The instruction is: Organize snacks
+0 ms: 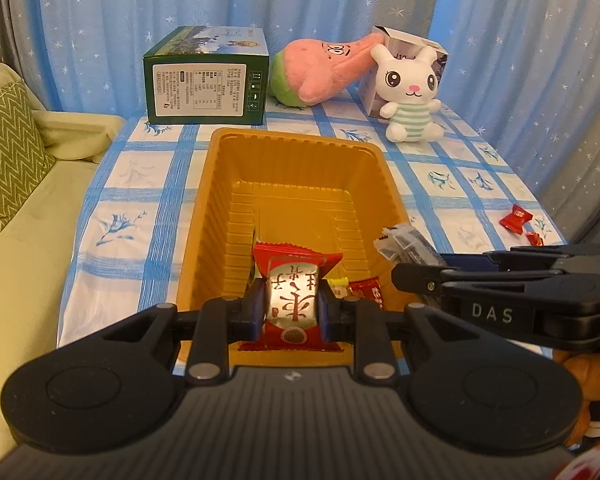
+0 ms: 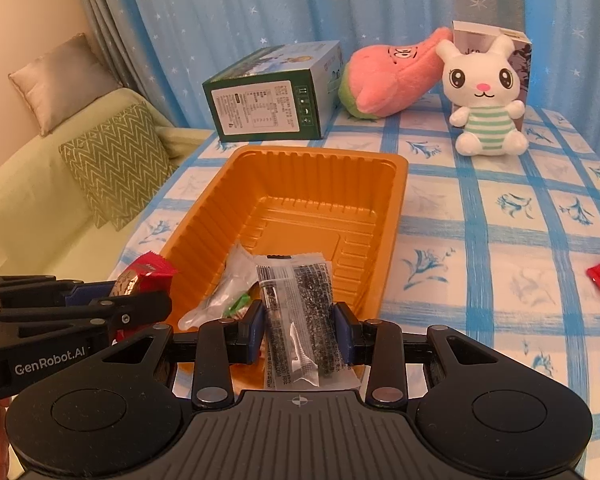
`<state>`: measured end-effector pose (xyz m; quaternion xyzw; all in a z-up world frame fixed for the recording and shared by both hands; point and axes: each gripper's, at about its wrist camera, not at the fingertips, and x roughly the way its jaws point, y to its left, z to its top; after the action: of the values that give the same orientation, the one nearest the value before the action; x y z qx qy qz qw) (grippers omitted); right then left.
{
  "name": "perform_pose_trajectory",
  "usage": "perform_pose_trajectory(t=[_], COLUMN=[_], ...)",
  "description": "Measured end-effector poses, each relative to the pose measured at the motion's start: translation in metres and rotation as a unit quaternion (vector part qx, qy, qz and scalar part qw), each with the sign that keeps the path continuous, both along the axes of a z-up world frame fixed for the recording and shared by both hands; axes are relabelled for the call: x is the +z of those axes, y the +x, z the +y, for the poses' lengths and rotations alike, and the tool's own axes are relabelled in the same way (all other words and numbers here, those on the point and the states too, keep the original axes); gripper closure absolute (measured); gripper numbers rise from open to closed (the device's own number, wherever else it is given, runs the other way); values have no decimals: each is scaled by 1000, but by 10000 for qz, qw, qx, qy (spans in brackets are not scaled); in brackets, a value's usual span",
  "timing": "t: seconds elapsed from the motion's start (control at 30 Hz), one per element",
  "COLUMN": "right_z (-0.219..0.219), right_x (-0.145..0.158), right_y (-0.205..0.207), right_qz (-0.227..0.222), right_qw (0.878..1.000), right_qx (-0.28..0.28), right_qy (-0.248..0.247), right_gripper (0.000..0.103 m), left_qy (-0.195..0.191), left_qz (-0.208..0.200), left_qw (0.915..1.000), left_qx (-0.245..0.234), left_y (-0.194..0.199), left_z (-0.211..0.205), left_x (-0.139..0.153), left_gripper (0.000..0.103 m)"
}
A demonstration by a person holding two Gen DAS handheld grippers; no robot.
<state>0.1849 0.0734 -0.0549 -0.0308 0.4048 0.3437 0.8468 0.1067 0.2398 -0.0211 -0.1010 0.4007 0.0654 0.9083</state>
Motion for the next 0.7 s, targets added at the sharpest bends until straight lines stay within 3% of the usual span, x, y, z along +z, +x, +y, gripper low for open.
perform_pose_trajectory(t=[0.37,0.47,0.7], right_z=[10,8,3], right_x=[-6,-7,-10], right_y=[16,18,19], right_qz=[25,60,142], right_qw=[10000,10000,9998], right_qx=[-9,-40,-96], right_qy=[-30,1,38], right_gripper=[66,66,66], left_qy=[-226,-413,-90], left_qz=[-99,-145,-43], left_qw=[9997,9988,9997], left_qx=[48,202,238], left_y=[24,26,14], left_z=[18,26,23], left_x=[-11,-17,-20], left_gripper=[79,52,48])
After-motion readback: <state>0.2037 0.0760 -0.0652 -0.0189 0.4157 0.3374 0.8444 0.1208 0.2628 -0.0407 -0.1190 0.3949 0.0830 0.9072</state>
